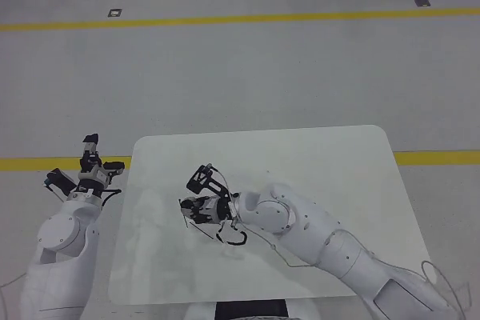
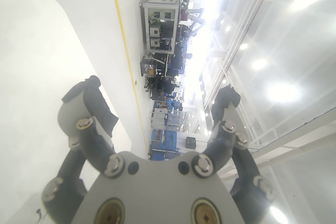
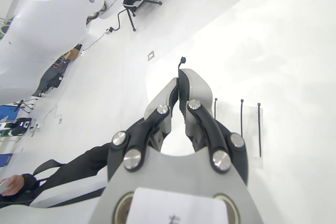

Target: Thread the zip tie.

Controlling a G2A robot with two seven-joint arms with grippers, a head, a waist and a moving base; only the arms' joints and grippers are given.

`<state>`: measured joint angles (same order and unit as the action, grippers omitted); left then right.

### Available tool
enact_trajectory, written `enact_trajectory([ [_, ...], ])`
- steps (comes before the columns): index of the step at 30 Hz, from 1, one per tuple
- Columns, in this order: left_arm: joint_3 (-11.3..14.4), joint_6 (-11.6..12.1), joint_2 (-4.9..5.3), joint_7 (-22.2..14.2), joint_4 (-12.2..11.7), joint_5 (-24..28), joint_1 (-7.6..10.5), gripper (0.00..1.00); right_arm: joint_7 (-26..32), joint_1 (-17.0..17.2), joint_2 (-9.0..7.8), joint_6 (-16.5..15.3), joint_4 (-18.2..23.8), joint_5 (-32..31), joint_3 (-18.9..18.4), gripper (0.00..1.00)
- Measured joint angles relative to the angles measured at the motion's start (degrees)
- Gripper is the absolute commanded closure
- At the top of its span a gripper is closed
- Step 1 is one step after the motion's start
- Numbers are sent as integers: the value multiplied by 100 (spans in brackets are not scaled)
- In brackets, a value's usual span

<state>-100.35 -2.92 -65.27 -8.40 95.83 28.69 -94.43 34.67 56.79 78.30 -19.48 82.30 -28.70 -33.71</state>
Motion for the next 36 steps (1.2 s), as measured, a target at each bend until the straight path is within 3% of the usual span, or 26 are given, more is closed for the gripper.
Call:
enact_trajectory([
  [8,0,0,0,0,0,0,0,0,-897,-225,-391,0,30,704,513,100],
  [23,0,0,0,0,0,0,0,0,-950,-210,-403,14,43,734,524,100],
  [36,0,0,0,0,0,0,0,0,-456,-418,-263,1107,-38,1561,19,100],
])
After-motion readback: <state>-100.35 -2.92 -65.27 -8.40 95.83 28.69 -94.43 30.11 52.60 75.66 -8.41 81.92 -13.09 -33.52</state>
